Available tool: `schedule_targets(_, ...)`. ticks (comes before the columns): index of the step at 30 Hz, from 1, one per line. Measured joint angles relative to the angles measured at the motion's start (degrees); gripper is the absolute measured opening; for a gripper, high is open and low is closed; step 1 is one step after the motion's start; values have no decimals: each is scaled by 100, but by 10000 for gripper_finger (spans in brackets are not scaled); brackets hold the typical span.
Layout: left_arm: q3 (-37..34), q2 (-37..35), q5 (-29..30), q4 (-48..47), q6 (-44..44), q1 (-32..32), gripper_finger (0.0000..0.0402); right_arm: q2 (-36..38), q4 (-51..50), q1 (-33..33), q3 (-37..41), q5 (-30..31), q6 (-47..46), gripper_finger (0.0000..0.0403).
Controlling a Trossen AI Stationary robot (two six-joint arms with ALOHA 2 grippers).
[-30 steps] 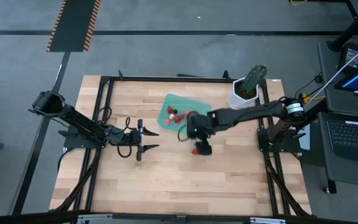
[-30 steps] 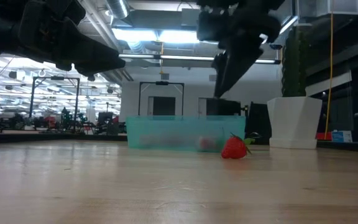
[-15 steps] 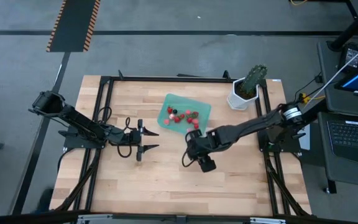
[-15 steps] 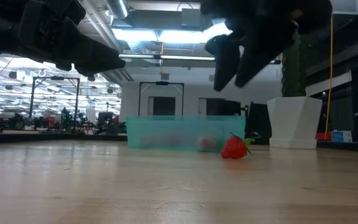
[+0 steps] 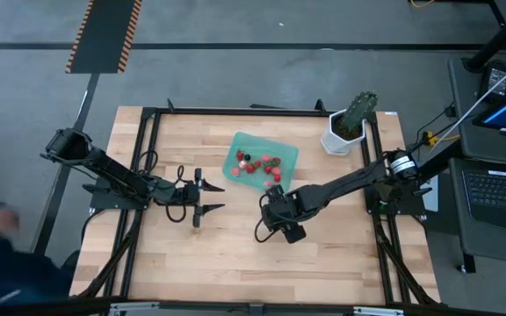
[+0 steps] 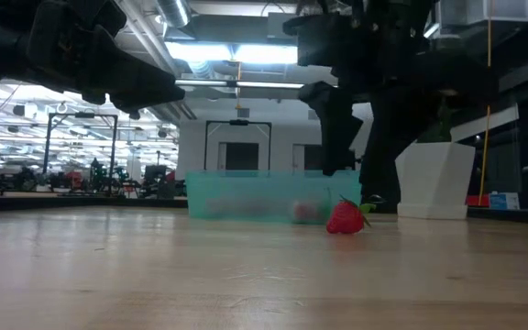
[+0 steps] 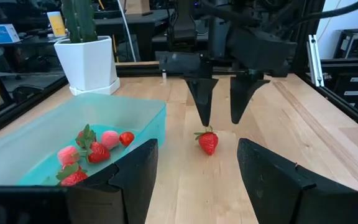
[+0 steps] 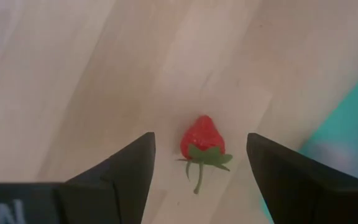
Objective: Pick and placing Produce into tupperware
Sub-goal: Put the red strawberry into the light blue bin
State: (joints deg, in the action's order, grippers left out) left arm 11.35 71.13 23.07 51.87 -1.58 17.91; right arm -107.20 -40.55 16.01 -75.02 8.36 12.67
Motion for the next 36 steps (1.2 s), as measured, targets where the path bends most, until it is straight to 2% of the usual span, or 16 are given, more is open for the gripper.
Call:
schedule_targets(14,0,-1,1,0,2,0,215,-378,3,-4,0,28,-11,255)
schedule_targets(36,0,0,0,0,2,2,215,-415,183,-170,30,27,-37,255)
